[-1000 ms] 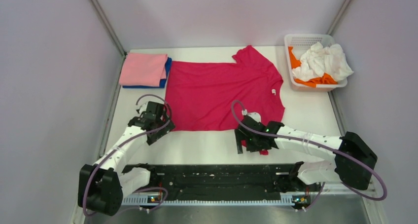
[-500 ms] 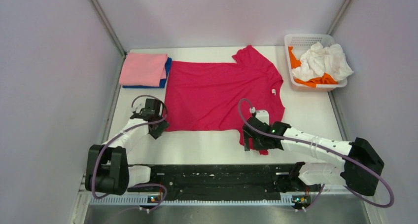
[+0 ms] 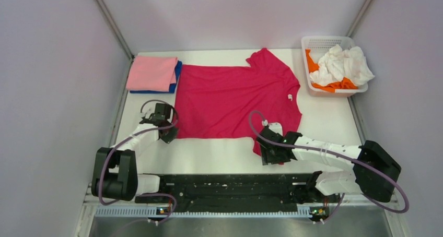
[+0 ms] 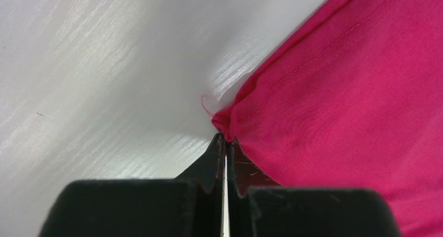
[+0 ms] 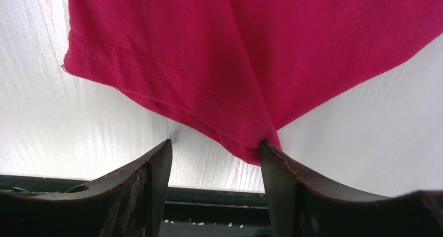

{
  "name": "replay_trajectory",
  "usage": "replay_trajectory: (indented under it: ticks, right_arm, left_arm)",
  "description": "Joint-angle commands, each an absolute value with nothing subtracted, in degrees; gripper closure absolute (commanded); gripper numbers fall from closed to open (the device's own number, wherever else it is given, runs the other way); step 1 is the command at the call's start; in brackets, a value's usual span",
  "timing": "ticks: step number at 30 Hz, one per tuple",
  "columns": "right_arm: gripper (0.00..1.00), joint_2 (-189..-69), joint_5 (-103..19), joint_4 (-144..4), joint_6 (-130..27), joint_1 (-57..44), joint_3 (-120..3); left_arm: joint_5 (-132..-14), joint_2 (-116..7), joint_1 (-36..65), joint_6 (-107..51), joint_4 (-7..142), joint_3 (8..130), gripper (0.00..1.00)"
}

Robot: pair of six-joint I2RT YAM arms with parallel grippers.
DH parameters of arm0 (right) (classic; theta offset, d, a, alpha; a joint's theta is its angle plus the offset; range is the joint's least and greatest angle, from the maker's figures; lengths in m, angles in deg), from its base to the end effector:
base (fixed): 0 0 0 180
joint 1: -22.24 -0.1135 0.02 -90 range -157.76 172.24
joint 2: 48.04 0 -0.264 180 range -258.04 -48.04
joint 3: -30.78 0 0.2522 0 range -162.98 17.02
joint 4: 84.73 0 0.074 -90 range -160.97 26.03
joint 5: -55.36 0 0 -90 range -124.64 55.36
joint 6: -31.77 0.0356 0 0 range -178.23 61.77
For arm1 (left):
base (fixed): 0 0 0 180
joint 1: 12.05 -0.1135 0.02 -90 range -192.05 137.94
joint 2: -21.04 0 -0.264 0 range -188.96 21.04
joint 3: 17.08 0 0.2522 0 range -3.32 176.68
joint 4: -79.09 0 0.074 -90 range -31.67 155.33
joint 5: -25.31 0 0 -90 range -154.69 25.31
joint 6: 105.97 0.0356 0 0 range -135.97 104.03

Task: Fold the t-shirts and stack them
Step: Grab the side of the flattened tshirt closest away from the robot with both arms

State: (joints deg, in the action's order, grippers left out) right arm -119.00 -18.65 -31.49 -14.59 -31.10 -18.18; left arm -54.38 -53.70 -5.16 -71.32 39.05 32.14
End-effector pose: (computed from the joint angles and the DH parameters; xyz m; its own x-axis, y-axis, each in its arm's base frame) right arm 0.1245 0.1508 0.1639 -0.9211 -0.1264 -0.3682 -0.1293 0.9915 -0.0170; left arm 0.2224 -0.0205 0.1603 -0.5505 -0.7487 -0.3693 -0.7182 0.6502 -0.2477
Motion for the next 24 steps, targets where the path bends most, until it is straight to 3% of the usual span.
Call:
replay_trajectory:
  ticks: [1,11,24]
  right_arm:
    - [0.39,-120.3,-20.1,-32.9,-14.7,-30.6,-17.9]
    - [0.45,-121.3,-17.3,-29.7,-12.0,-30.7,-18.0]
    - [0.45,-115.6,-14.3,-26.4,-14.5,-30.8,-22.4]
  left_arm:
    - [-50.6,-52.4,-5.4,-70.9,36.6,32.4,1.00]
    - [-49.2,-50.5,-6.1,-69.8,35.5,32.0,1.00]
    - [-49.2,-50.0,-6.3,-69.1,35.1,33.0,1.00]
